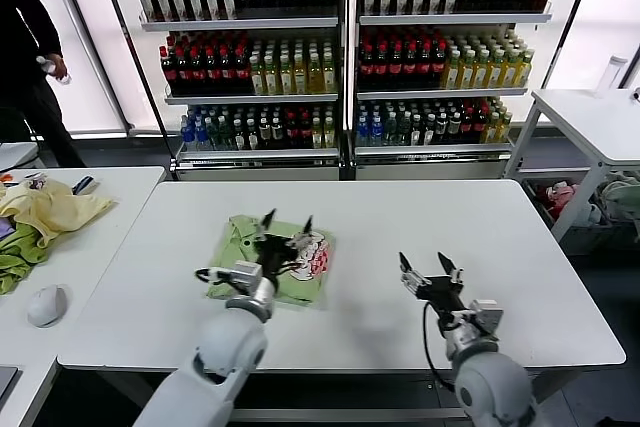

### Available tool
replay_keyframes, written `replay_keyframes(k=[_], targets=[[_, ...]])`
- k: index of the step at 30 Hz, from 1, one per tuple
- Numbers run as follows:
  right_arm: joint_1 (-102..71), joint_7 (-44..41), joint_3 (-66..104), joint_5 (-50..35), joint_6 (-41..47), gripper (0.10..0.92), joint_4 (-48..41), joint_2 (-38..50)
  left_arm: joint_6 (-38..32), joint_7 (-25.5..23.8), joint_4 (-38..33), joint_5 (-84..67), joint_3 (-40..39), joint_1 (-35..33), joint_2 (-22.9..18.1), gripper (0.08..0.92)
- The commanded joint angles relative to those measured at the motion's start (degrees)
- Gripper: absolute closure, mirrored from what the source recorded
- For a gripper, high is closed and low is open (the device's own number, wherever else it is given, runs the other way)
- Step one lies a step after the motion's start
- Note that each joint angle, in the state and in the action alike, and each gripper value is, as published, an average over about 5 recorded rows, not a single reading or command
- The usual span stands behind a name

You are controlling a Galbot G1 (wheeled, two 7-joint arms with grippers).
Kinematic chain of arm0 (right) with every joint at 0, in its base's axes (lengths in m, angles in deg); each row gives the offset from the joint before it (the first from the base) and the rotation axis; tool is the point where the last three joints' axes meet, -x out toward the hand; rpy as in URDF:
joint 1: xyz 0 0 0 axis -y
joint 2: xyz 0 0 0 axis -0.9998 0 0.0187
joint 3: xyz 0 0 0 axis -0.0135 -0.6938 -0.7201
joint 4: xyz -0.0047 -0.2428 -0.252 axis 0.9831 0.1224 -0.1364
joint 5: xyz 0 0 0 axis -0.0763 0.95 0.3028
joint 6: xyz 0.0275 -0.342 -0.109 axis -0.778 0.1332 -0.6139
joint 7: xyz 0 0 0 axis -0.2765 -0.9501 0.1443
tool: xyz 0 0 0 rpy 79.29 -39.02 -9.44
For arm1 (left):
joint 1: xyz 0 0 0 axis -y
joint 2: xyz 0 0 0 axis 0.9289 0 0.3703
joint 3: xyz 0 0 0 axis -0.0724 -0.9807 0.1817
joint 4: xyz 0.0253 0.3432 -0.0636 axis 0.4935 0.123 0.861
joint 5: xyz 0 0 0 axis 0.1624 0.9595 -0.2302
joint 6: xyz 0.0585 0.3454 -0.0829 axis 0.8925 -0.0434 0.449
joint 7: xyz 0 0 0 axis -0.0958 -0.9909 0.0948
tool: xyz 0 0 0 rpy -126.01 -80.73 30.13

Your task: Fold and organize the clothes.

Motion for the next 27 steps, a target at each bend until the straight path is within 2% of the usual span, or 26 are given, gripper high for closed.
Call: replay_keyframes(k=[1,6,18,21,27], targets=[[19.6,10.1,-21.0,1.2,-0.2,0.203,-17.1,-10.0,-4.4,2.7,-6.8,-1.3,20.9,-13.8,8.5,0.204],[22.0,13.2,-23.3,-0.6,1.2,0.203,-22.6,-14.1,-5.0,2.9,-7.3,-1.2,22.2,-16.2,8.0,0.178],[24.4,17.0,-24.3,-5.1,4.0,0.208,-30.5,-18.7,-5.3,3.0,-6.1,-1.1,21.3,-15.8,6.8,0.177],[24.6,18.4,-24.1,-5.8,4.5,0.25,-31.0,-18.9,-5.2,3.0,-6.0,-1.2,21.2,-15.9,6.8,0.177],[24.9,19.1,-23.5,-6.4,4.5,0.413,-30.9,-18.3,-5.1,3.0,-5.9,-1.2,20.9,-16.0,6.8,0.177]])
